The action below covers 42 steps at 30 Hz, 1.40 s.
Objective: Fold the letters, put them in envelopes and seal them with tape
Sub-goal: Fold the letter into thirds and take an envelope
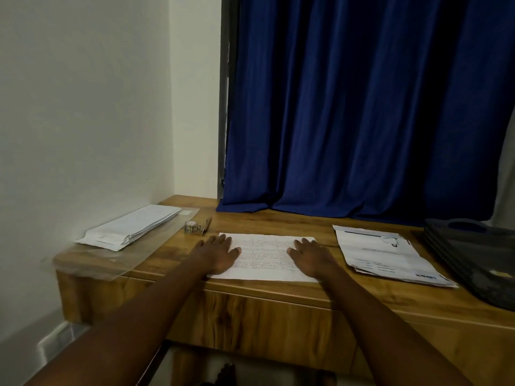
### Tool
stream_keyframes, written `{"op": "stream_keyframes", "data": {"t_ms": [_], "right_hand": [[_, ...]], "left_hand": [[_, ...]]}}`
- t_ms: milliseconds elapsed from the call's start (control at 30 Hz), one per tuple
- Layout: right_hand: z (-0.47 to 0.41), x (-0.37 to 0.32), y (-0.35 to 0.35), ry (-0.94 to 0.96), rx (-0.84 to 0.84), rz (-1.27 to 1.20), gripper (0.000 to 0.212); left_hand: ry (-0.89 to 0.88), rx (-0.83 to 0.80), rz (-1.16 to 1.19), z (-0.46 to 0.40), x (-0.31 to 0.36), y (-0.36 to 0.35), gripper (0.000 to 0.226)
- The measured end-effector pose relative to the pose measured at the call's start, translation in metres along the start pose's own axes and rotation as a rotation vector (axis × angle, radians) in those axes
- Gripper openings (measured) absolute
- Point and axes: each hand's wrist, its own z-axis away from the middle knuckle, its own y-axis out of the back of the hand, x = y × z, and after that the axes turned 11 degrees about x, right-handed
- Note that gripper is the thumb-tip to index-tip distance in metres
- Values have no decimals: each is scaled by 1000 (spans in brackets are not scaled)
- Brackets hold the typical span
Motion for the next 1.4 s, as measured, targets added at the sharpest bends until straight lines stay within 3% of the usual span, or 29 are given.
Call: {"op": "stream_keyframes", "data": {"t_ms": [133,233,367,600,833,967,1033,1100,1167,1267,1333,1400], "right_hand": [[11,0,2,-40,195,-187,61],[20,-2,4,26,334,-267,52],[24,-3,5,74,313,-300,46],[26,-2,8,17,289,-353,38],[26,4,14,56,227,-224,36],[33,5,29,129,301,146,30],[43,-7,38,154,346,132,28],[58,-24,43,201,287,-124,37],[75,-44,43,297,86,-294,65],[96,-57,30,462,-98,-189,109],[100,-52,24,533,-92,-85,116],[100,-43,23,550,-48,-73,106]], "left_hand": [[26,84,88,12,2,3,77],[-64,86,133,20,2,5,71],[-92,25,93,21,3,7,69],[-77,67,86,18,2,4,66],[-93,61,115,28,0,10,74],[-129,42,84,47,3,15,89],[-130,16,48,57,4,19,95],[-116,32,24,66,7,23,94],[-100,79,17,74,13,25,88],[-62,125,39,82,14,29,81],[-55,131,69,86,11,33,76],[-69,139,137,88,4,37,68]]}}
